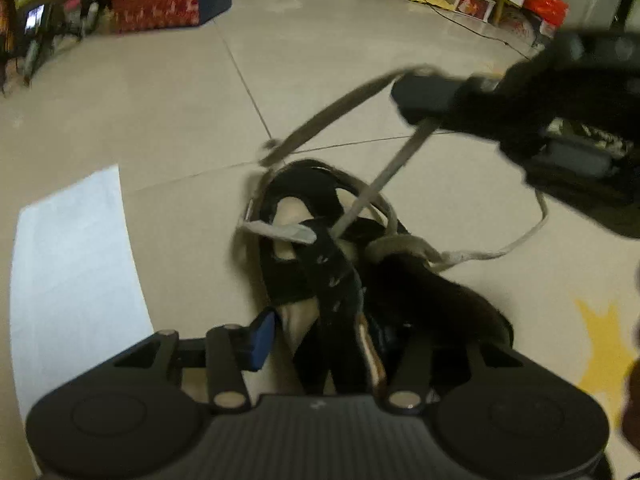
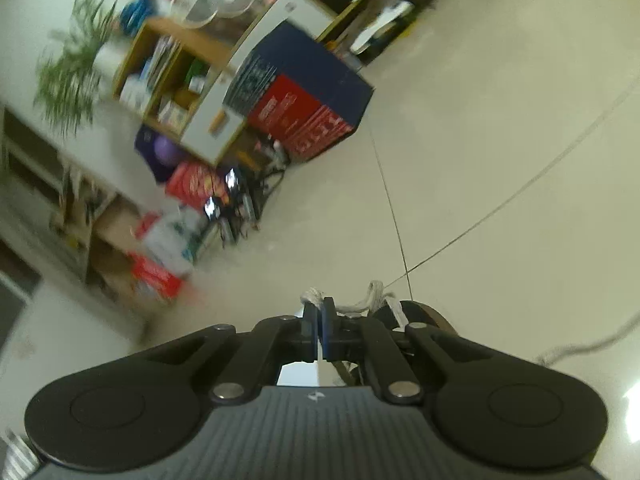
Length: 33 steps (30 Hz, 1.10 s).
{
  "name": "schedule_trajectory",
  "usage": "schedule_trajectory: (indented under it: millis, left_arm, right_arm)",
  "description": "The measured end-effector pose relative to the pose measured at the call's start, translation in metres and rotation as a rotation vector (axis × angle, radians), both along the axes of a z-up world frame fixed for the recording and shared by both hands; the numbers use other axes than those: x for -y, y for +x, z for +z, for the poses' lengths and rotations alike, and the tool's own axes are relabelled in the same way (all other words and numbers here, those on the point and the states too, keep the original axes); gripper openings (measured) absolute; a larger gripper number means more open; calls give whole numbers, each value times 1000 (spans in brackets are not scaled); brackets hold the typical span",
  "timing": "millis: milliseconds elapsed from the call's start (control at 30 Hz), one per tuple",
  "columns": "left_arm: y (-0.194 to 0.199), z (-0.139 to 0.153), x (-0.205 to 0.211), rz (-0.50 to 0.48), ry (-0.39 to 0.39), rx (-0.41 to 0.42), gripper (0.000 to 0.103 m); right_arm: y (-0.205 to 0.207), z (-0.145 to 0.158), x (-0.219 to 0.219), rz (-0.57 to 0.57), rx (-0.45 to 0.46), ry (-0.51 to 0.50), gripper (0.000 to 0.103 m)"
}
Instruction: Lace up shoes with both hands
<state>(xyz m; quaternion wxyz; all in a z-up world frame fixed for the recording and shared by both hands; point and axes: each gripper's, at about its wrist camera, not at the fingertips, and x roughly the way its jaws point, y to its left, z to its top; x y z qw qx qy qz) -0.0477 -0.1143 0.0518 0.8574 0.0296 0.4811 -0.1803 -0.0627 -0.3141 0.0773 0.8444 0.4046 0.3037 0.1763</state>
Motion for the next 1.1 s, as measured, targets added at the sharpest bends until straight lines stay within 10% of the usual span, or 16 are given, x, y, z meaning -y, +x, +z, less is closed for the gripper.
schedule_trajectory:
  millis: [367, 1100]
  left_arm:
    - [7, -7, -7, 47, -47, -39, 49]
    - [9, 4, -8, 12, -48, -37, 52]
  right_arm:
    - [-14, 55, 33, -88, 170, 117, 3]
    - [-2, 165, 49, -57, 476, -87, 3]
